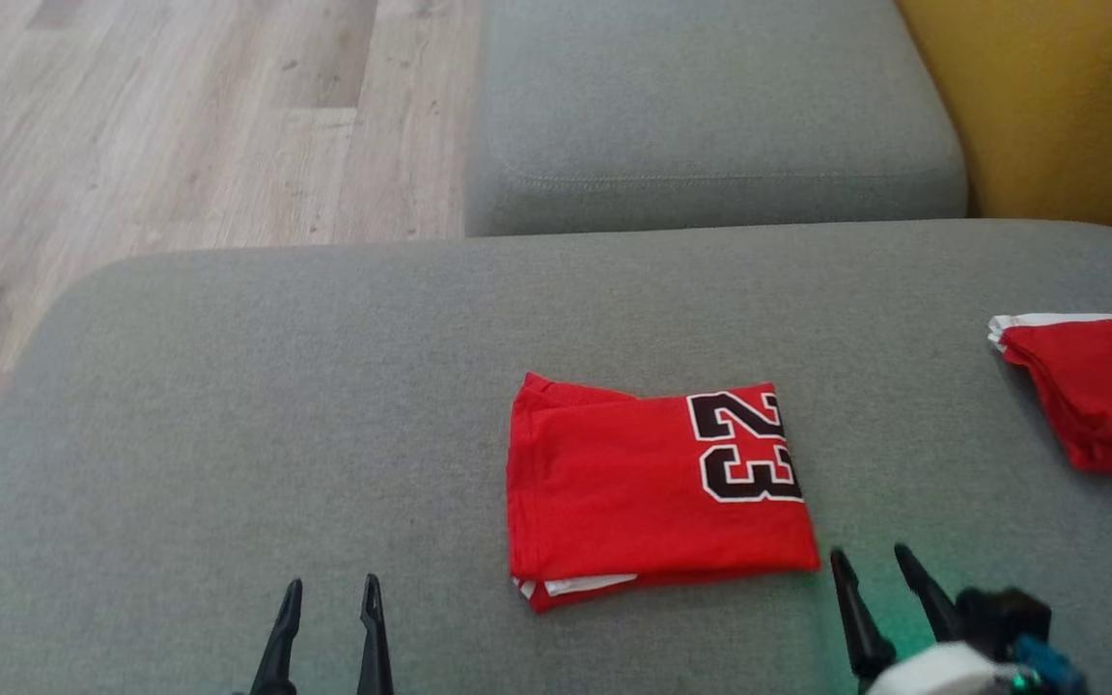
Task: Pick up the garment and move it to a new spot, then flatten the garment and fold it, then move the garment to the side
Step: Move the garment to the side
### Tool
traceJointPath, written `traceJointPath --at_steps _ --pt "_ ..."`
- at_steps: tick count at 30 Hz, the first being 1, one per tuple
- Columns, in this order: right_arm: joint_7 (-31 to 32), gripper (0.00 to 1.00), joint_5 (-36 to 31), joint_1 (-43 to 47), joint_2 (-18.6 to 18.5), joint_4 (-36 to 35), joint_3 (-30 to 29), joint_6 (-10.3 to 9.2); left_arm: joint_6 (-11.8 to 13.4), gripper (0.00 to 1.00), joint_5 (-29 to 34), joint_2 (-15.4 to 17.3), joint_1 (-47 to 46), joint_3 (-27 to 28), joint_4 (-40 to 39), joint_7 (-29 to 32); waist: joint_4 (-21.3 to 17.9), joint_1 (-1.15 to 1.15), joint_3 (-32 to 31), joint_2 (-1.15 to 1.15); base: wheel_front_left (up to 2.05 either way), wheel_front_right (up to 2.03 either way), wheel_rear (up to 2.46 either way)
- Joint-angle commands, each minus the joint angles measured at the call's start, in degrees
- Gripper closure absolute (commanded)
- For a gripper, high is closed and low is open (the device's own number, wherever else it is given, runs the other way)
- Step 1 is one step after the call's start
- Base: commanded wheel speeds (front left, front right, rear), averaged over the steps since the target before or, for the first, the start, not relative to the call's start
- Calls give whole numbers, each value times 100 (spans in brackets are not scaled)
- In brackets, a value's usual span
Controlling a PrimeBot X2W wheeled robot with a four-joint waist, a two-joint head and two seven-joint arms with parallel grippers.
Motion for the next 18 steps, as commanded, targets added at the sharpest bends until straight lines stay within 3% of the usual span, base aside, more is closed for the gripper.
traceJointPath --at_steps 1,15,16,17,18 --pt "-79 0 112 -462 -7 29 142 -4 -21 0 102 -41 -257 198 -217 -70 41 -1 45 0 0 0 0" --pt "1104 0 1346 -2403 -77 2183 759 -4 -80 0 279 -41 -463 -26 -169 -70 378 -1 482 0 0 0 0" --pt "1130 17 1401 -2430 -58 2270 811 -4 -74 0 279 -41 -470 -25 -163 -70 392 -1 489 0 0 0 0" --pt "1117 59 1455 -2450 -45 2331 856 -4 -67 0 275 -41 -476 -25 -161 -70 402 -1 496 0 0 0 0" --pt "1069 93 1490 -2469 -46 2382 896 -4 -59 0 267 -41 -481 -25 -162 -70 406 -1 503 0 0 0 0"
